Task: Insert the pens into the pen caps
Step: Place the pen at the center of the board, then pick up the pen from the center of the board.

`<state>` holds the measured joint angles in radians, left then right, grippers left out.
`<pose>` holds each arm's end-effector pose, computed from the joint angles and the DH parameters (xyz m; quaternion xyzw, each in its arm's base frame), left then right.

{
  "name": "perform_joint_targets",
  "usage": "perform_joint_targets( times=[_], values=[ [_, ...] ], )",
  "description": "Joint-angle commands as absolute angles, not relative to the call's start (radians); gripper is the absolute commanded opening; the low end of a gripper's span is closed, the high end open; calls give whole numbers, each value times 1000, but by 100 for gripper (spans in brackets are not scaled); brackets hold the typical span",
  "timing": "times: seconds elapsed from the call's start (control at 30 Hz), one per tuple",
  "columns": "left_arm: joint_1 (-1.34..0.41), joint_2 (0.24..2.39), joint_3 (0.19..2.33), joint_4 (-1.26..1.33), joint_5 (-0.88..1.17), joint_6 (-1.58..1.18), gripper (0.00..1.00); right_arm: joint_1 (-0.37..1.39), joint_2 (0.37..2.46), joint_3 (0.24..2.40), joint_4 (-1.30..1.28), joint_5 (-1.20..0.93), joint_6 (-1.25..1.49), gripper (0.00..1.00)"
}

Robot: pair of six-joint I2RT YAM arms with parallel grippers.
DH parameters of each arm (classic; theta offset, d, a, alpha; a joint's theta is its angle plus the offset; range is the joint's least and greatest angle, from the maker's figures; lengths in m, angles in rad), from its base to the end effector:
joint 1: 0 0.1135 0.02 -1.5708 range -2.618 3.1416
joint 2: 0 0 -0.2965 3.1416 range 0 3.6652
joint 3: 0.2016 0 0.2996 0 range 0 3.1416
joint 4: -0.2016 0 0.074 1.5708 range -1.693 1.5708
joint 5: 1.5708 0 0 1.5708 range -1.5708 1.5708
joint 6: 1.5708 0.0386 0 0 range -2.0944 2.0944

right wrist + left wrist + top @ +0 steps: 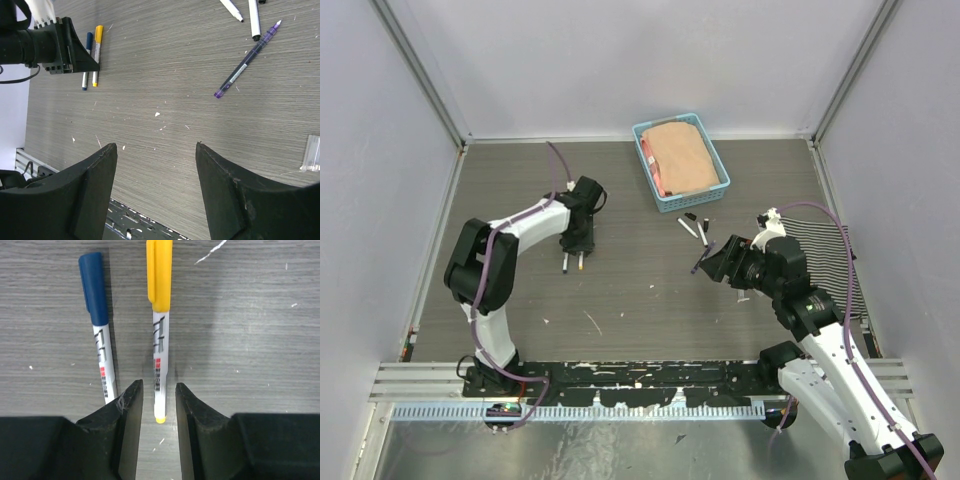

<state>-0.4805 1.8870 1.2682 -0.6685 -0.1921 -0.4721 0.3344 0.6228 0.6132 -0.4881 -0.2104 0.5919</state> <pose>0.3735 -0.1864 0.1665 -0.0094 0.9855 0.0199 0.1685 0.1593 0.0639 0.2903 0.0565 0.8545 0.3079 0.4145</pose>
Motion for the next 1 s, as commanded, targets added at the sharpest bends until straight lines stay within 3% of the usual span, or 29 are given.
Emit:
perform_joint_targets(
  times=[0.0, 0.3, 0.7, 0.97],
  values=[
    [-486, 1784, 1328, -734, -197, -449, 41, 332, 623, 666, -464, -212, 571, 69],
    [-513, 1578, 1395, -807, -170, -395, 42, 333, 663, 709, -541, -69, 584, 69],
    [-525, 1223, 1306, -850, -27, -251, 46, 333, 920, 783, -586, 166, 639, 67],
    [-525, 1119, 1189, -753, 38, -206, 47, 333, 1145, 830, -472, 153, 684, 58]
  ],
)
